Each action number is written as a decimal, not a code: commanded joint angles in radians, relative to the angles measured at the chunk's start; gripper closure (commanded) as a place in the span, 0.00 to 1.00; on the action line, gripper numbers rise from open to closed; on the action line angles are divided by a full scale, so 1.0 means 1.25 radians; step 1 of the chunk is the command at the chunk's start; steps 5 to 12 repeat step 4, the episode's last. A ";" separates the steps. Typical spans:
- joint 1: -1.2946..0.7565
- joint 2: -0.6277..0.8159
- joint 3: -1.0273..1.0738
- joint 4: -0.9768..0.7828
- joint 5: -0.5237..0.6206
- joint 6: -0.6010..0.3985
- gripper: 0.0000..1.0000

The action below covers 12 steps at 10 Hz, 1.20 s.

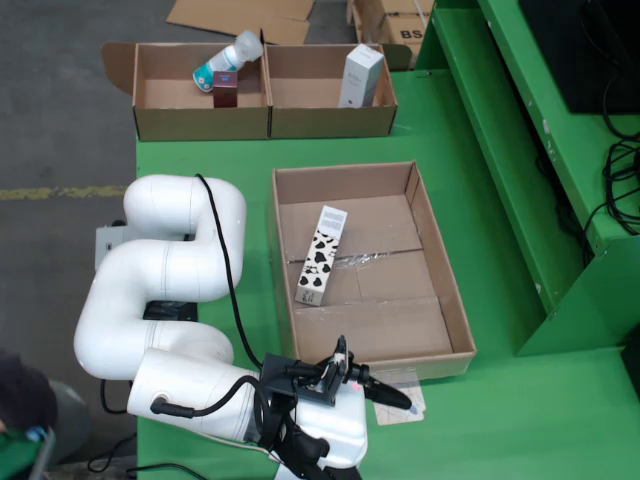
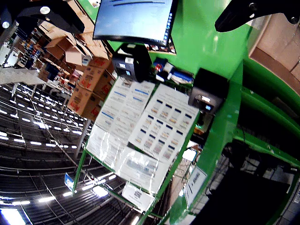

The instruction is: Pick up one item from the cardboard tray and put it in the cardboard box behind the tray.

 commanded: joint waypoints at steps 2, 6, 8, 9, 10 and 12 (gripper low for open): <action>-0.005 -0.022 -0.016 -0.008 -0.593 0.000 0.00; -0.005 -0.022 -0.016 -0.008 -0.593 0.002 0.00; -0.005 -0.022 -0.016 -0.008 -0.593 0.002 0.00; -0.005 -0.022 -0.016 -0.008 -0.593 0.002 0.00; -0.005 -0.022 -0.016 -0.008 -0.593 0.002 0.00; -0.005 -0.022 -0.016 -0.008 -0.593 0.002 0.00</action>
